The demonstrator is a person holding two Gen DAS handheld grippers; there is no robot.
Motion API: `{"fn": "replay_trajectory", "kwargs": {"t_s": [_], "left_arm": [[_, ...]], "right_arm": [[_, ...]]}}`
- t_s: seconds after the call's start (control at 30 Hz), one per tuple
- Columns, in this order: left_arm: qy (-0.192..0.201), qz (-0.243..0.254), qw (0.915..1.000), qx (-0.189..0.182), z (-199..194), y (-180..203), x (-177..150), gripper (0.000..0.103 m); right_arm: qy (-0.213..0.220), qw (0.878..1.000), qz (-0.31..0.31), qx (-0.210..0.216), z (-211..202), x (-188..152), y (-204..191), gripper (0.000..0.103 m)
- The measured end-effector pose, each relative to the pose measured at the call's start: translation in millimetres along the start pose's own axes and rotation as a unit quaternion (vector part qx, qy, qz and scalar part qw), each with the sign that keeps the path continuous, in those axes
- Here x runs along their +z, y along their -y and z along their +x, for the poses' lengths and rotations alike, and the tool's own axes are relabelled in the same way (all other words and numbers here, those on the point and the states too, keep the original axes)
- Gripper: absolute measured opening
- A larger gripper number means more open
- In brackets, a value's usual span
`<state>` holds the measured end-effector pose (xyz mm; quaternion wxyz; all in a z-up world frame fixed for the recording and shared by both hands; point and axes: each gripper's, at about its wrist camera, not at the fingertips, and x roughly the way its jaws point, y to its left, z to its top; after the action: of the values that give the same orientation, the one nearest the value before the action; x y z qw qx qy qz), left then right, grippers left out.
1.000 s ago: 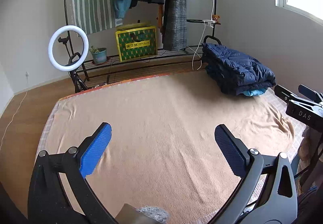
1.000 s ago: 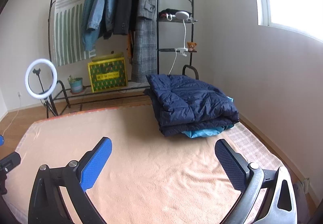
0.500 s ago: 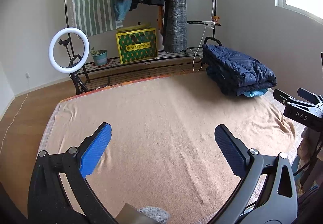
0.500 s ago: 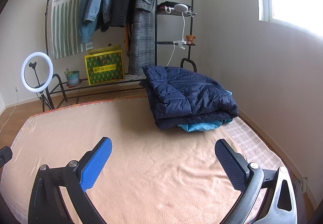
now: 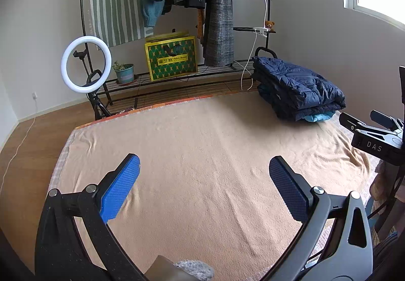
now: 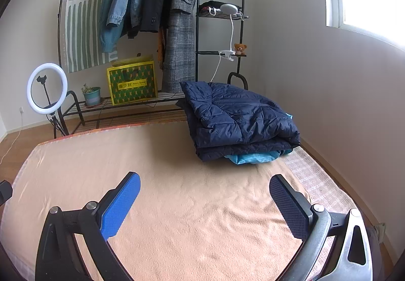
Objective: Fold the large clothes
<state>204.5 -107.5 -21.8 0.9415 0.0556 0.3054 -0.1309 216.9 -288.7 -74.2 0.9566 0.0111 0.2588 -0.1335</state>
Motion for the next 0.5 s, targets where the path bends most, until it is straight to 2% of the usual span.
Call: {"fn": "replay_trajectory", "kwargs": {"t_s": [0.5], "left_arm": [[-0.002, 0.0, 1.0, -0.001, 0.2, 0.7, -0.6, 0.103]], "right_arm": [[-0.002, 1.0, 0.001, 0.0, -0.4, -1.6, -1.6, 0.103]]}}
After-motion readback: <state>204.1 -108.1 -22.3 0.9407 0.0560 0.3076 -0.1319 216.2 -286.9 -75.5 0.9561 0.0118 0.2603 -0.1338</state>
